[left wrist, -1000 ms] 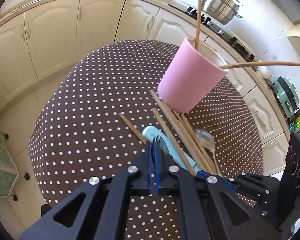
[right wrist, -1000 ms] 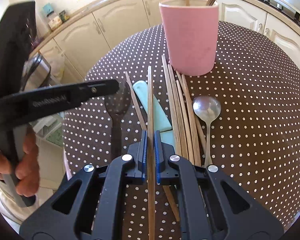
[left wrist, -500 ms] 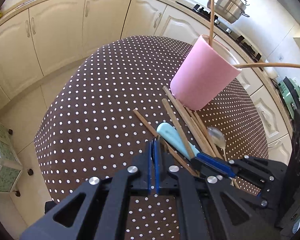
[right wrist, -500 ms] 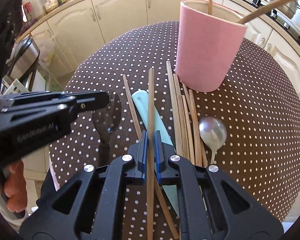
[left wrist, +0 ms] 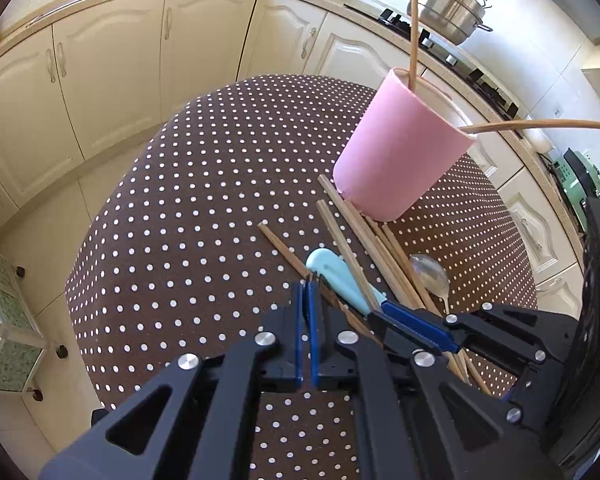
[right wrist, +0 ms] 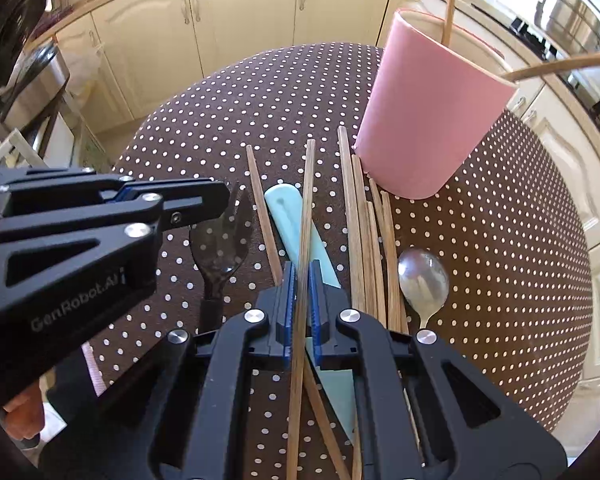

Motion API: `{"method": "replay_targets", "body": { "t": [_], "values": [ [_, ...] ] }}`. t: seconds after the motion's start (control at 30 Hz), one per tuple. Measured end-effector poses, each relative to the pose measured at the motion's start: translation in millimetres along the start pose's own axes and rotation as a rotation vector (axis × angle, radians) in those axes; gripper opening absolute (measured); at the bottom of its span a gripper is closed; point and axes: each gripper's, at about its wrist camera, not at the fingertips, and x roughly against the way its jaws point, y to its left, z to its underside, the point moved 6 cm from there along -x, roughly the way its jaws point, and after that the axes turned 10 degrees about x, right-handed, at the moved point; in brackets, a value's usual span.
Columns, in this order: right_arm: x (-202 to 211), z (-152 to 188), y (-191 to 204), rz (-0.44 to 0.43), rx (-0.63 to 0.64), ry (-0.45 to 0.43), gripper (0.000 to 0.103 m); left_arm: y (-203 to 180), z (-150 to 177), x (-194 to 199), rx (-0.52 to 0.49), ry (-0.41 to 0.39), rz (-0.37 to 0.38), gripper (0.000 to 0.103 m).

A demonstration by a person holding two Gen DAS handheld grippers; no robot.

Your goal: Organize utensils

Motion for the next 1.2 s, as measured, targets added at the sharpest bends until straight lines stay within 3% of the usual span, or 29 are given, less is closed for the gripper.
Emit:
{"method": "replay_targets", "body": {
  "t": [0.3,0.77,0.8,0.87,0.9,0.93,0.97,1.03,1.1,1.2],
  "values": [
    [0,4,-6,-0.05,-0.043,0.016,0.008,2,1,0,0.001,0.004,0.003,0.003],
    [-6,-4,12,0.006,-0.012,0.048,0.008,14,3,3,0.007,0.012,0.004,0.003],
    [-7,-4,13,0.009,-0.01,0.049,0.013,15,3,3,0.009,0.013,0.004,0.003],
    [-6,-4,17,0.008,-0.007,0.045,0.033,17,3,4,0.012,0.014,0.003,0.003],
    [-6,-4,18,0.024,0.0,0.044,0.048,17,4,4,0.012,0.014,0.003,0.003],
    [-6,-5,20,0.042,0.01,0.043,0.049,18,4,4,0.013,0.015,0.004,0.003],
    [-7,-5,22,0.052,0.019,0.047,0.048,19,4,5,0.014,0.014,0.004,0.003],
    [-10,-6,23,0.046,0.01,0.047,0.032,20,3,4,0.016,0.016,0.006,0.003],
    [-10,-6,22,0.073,0.012,0.047,0.027,22,3,4,0.017,0.018,0.005,0.003],
    [-11,-5,21,0.098,0.025,0.044,0.009,22,3,3,0.017,0.022,0.006,0.003]
  ]
}}
